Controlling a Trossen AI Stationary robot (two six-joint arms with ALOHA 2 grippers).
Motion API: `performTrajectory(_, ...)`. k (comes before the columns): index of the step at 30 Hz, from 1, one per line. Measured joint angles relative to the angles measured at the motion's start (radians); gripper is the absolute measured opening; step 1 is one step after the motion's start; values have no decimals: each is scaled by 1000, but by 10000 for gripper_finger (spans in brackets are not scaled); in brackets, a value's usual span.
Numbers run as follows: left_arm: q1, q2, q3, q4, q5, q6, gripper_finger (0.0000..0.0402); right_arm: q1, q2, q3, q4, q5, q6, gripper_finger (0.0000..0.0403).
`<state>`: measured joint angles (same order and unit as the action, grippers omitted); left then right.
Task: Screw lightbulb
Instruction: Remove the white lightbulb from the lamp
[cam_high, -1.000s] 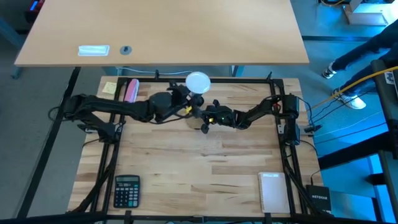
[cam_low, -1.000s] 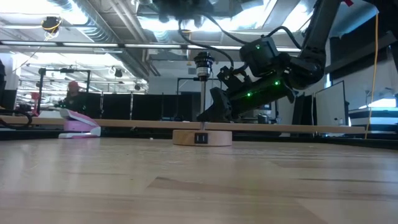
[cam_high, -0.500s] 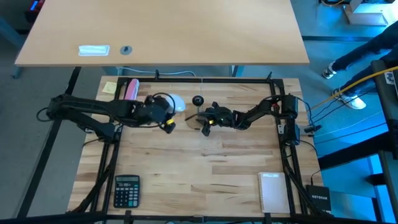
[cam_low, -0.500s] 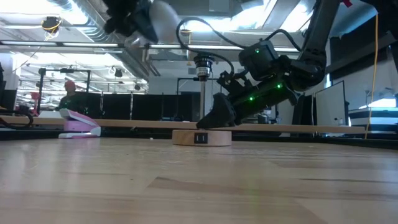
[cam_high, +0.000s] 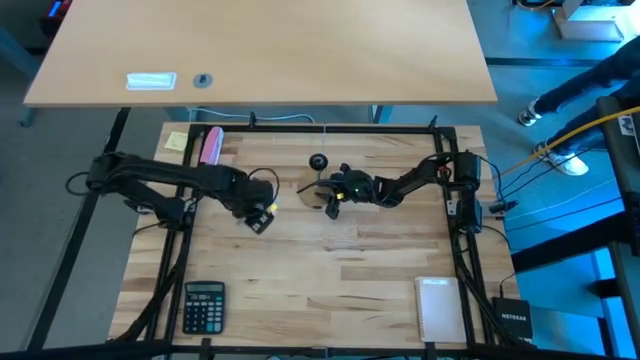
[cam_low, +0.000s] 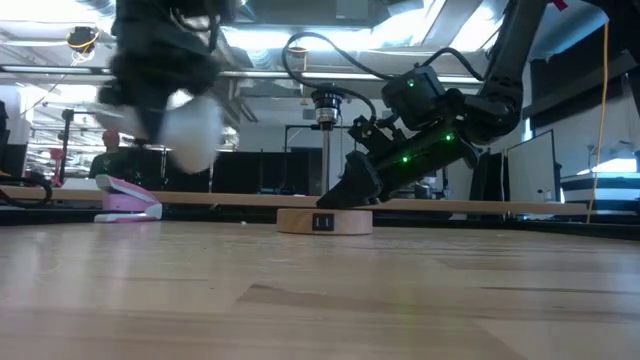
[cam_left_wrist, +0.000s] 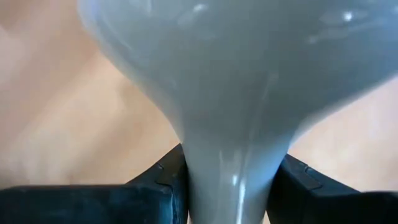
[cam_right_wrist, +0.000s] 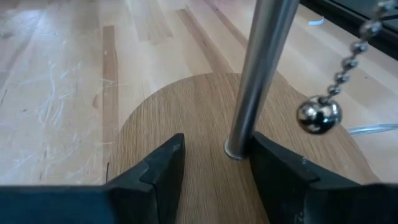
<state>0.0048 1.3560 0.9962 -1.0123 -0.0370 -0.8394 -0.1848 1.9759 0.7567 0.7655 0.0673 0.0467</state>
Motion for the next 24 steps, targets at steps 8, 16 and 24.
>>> performTrajectory(8,91,177,2,-346,572,189,138,0,0,-1,4,2,0,181)
performTrajectory(16,203,455,2,-409,760,365,138,1,0,-1,3,4,0,182)
performTrajectory(24,267,602,2,-413,764,439,170,1,1,-1,2,2,0,182)
